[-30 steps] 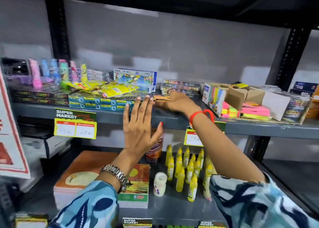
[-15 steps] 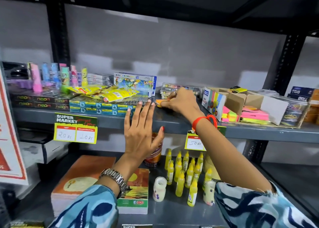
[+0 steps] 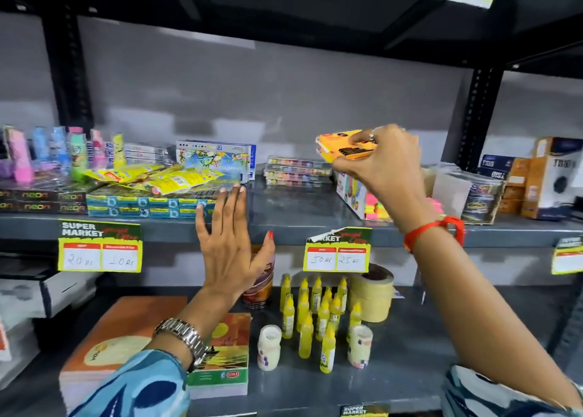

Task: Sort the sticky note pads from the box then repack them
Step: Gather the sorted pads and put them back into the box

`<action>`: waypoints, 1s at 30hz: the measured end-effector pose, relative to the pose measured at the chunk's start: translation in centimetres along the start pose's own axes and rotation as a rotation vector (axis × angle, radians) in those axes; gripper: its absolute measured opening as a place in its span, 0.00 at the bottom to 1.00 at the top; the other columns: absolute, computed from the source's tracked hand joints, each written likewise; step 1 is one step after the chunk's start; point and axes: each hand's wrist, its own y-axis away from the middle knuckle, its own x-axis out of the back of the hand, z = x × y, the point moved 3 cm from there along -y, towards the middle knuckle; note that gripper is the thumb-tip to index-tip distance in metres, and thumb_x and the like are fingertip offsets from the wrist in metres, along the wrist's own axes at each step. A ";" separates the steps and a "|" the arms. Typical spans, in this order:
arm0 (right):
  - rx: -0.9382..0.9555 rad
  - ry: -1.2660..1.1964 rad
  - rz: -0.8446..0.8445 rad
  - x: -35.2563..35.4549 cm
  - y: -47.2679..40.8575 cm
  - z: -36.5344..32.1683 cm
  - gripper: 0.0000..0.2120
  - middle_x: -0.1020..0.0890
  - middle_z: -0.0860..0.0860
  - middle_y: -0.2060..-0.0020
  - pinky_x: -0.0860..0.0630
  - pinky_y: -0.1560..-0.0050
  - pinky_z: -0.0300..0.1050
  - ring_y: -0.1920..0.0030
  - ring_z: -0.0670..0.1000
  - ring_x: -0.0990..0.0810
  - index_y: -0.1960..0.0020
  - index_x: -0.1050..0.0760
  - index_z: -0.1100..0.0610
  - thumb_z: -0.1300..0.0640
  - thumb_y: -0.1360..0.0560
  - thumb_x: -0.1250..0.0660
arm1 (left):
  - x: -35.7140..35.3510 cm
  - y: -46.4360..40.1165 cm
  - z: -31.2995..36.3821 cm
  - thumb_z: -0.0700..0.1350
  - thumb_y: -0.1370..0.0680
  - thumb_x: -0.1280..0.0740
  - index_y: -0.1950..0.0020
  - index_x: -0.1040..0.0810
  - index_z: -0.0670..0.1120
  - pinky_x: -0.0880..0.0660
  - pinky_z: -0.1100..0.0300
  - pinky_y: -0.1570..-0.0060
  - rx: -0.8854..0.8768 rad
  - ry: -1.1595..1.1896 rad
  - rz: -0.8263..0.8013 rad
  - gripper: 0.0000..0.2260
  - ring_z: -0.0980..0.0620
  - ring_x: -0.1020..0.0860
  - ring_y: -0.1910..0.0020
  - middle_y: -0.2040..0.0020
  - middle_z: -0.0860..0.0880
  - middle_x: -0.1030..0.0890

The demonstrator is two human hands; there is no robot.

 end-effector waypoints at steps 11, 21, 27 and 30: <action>-0.320 0.046 0.159 3.0 2.5 10.8 0.21 0.22 0.55 0.73 0.34 0.66 0.39 0.69 0.52 0.26 0.55 0.17 0.57 0.45 0.42 0.25 | -0.2 -1.5 5.0 0.57 0.25 0.44 0.27 0.38 0.36 0.51 0.37 0.30 -0.090 0.137 -0.007 0.33 0.43 0.40 0.27 0.27 0.40 0.35; -0.253 0.087 -0.033 -0.5 3.1 12.9 0.19 0.15 0.59 0.55 0.25 0.52 0.52 0.51 0.61 0.20 0.51 0.18 0.60 0.44 0.29 0.30 | 0.0 -3.4 8.4 0.58 0.24 0.46 0.25 0.40 0.38 0.50 0.45 0.27 -0.102 0.355 -0.078 0.33 0.49 0.41 0.27 0.26 0.43 0.37; -0.268 -0.035 -0.092 -0.5 2.9 12.8 0.30 0.20 0.60 0.62 0.30 0.52 0.51 0.55 0.60 0.23 0.56 0.22 0.60 0.39 0.21 0.53 | -1.5 -5.7 11.1 0.63 0.24 0.48 0.22 0.49 0.46 0.51 0.60 0.30 0.056 0.760 -0.309 0.35 0.54 0.46 0.25 0.23 0.48 0.44; -0.377 -0.269 -0.063 -0.2 3.3 13.3 0.29 0.24 0.54 0.62 0.35 0.53 0.48 0.59 0.53 0.28 0.54 0.24 0.55 0.37 0.21 0.56 | -3.1 -7.1 12.6 0.60 0.22 0.45 0.22 0.49 0.47 0.45 0.54 0.31 0.333 1.018 -0.510 0.32 0.53 0.43 0.27 0.22 0.49 0.45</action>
